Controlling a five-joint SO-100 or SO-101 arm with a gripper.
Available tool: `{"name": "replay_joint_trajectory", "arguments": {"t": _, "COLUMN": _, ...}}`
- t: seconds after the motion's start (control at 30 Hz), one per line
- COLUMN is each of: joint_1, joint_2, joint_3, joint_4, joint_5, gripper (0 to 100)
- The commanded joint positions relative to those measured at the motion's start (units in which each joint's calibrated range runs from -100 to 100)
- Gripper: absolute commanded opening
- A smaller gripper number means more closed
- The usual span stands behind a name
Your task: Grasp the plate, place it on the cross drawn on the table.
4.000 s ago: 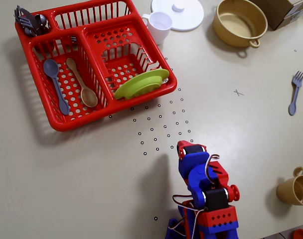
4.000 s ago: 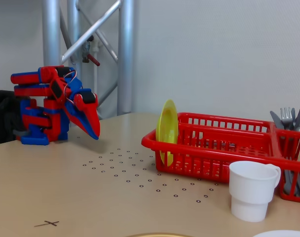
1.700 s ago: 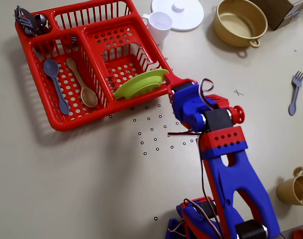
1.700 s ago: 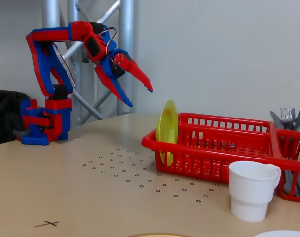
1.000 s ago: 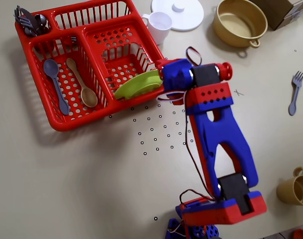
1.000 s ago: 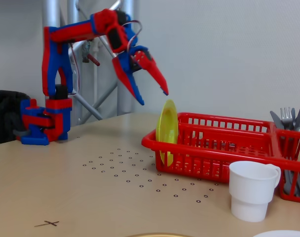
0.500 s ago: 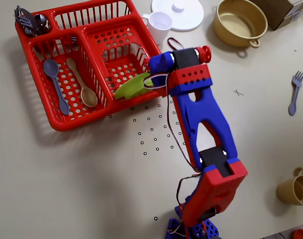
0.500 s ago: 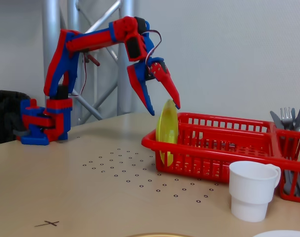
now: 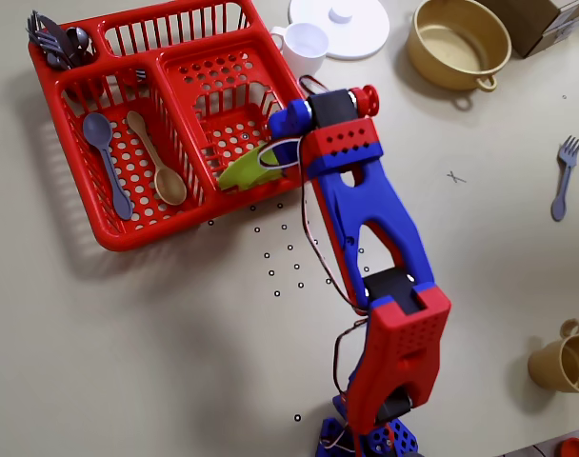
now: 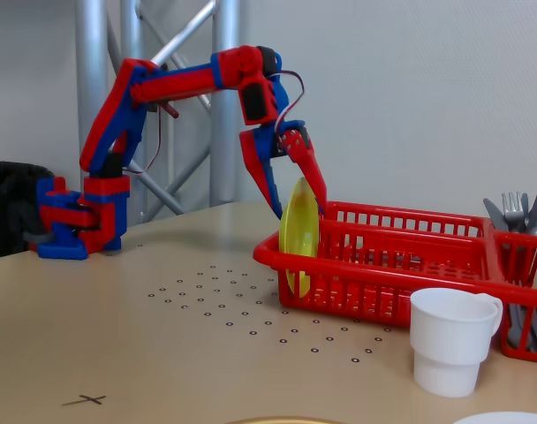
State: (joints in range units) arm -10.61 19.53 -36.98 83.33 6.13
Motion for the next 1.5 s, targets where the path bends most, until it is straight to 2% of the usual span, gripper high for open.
{"name": "replay_joint_trajectory", "arguments": {"t": 0.0, "joint_1": -1.1, "joint_2": -1.6, "joint_3": -5.4, "joint_4": 0.6, "joint_5": -0.4, "gripper": 21}}
{"name": "replay_joint_trajectory", "arguments": {"t": 0.63, "joint_1": -3.8, "joint_2": -2.1, "joint_3": -4.6, "joint_4": 1.1, "joint_5": -0.1, "gripper": 0}}
{"name": "replay_joint_trajectory", "arguments": {"t": 1.1, "joint_1": -5.0, "joint_2": -0.8, "joint_3": -8.1, "joint_4": 2.9, "joint_5": -0.5, "gripper": 0}}
{"name": "replay_joint_trajectory", "arguments": {"t": 1.47, "joint_1": -6.4, "joint_2": -1.8, "joint_3": -15.7, "joint_4": 9.5, "joint_5": -2.9, "gripper": 0}}
